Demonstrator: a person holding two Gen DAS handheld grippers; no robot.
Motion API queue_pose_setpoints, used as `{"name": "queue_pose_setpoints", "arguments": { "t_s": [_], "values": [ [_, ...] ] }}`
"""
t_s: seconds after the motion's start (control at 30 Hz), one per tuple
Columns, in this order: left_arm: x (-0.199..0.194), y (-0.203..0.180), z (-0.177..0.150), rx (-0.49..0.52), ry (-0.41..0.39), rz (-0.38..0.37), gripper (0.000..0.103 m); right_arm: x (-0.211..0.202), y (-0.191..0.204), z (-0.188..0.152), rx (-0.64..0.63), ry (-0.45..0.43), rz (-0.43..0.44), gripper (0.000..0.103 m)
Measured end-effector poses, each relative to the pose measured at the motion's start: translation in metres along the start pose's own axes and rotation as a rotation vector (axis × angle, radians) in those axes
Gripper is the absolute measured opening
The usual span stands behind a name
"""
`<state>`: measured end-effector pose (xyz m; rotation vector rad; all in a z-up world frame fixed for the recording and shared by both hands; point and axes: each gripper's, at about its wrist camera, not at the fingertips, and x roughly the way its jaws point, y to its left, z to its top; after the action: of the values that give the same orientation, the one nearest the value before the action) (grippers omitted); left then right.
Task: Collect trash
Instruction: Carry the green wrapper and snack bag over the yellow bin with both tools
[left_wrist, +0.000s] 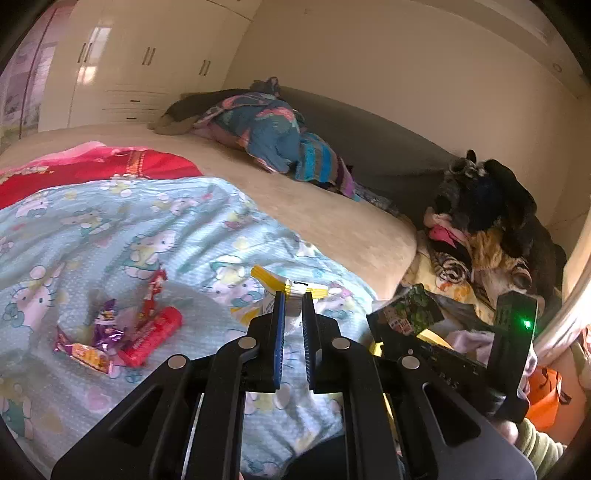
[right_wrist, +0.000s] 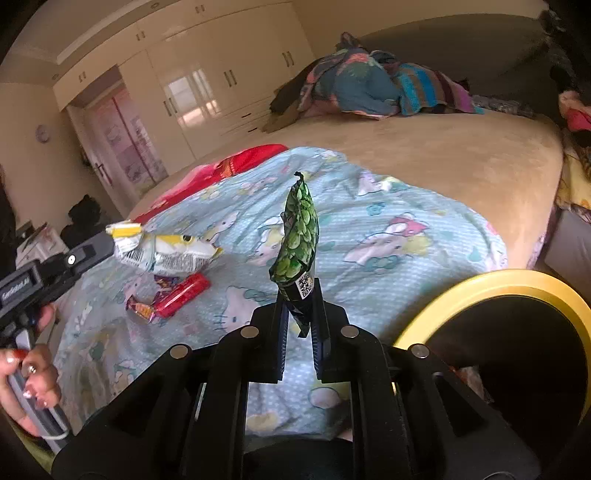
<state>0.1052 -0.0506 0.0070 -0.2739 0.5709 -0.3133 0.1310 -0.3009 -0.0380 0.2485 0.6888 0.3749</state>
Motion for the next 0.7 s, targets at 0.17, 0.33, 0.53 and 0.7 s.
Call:
{"name": "queue_pose_setpoints", "arguments": {
  "t_s": [0.17,0.33,0.53,0.7],
  "values": [
    [0.003,-0.017,-0.003,0.031,0.013,-0.027,0.009,-0.011,-0.016,0.001,0.026,-0.013,-0.02,0.007],
    [0.005,-0.033,-0.007,0.062,0.024,-0.053,0.009,-0.022,-0.03,0.003,0.051,-0.027,-0.045,0.007],
    [0.007,-0.049,-0.013,0.097,0.035,-0.075,0.009,-0.033,-0.049,0.0,0.082,-0.032,-0.074,0.007],
    [0.009,-0.062,-0.017,0.121,0.046,-0.092,0.009,-0.038,-0.062,-0.001,0.09,-0.033,-0.097,0.007]
  ]
}}
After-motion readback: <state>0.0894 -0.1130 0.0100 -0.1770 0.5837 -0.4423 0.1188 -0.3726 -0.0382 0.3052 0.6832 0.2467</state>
